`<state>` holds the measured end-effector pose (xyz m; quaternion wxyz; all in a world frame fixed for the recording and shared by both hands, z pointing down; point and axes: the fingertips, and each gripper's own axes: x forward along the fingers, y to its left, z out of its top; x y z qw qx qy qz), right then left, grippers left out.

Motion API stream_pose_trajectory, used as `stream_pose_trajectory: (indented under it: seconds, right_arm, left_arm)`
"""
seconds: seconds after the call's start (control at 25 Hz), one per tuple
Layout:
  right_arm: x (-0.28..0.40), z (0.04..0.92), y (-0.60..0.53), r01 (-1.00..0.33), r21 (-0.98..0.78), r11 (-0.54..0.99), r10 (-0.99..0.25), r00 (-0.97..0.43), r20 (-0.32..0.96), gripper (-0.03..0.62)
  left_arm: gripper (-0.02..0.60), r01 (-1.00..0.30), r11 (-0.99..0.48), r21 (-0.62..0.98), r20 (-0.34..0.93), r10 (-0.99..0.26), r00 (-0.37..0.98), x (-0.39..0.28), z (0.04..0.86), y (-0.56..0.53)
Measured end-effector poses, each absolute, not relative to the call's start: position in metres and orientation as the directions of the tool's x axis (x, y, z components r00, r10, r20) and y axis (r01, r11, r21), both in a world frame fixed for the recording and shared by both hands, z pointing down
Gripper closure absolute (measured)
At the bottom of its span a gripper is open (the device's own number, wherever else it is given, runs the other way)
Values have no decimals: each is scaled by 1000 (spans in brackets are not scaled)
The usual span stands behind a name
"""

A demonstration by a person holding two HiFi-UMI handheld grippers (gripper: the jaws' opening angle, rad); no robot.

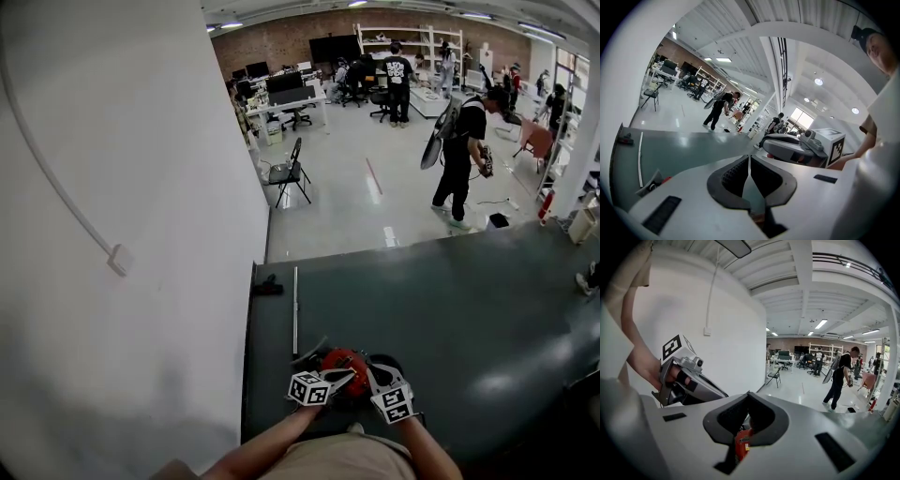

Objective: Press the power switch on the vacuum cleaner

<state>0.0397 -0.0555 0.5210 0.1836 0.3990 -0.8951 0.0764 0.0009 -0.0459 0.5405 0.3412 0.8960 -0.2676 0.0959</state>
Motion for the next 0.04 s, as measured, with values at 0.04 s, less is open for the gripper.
stream_pose_trajectory:
  seconds: [0.04]
  right_arm:
    - [39,522,-57,-742,9,670,-687,-615,388,583]
  left_arm:
    - [577,-545,-626,558,354,-414,838,1,541,-47]
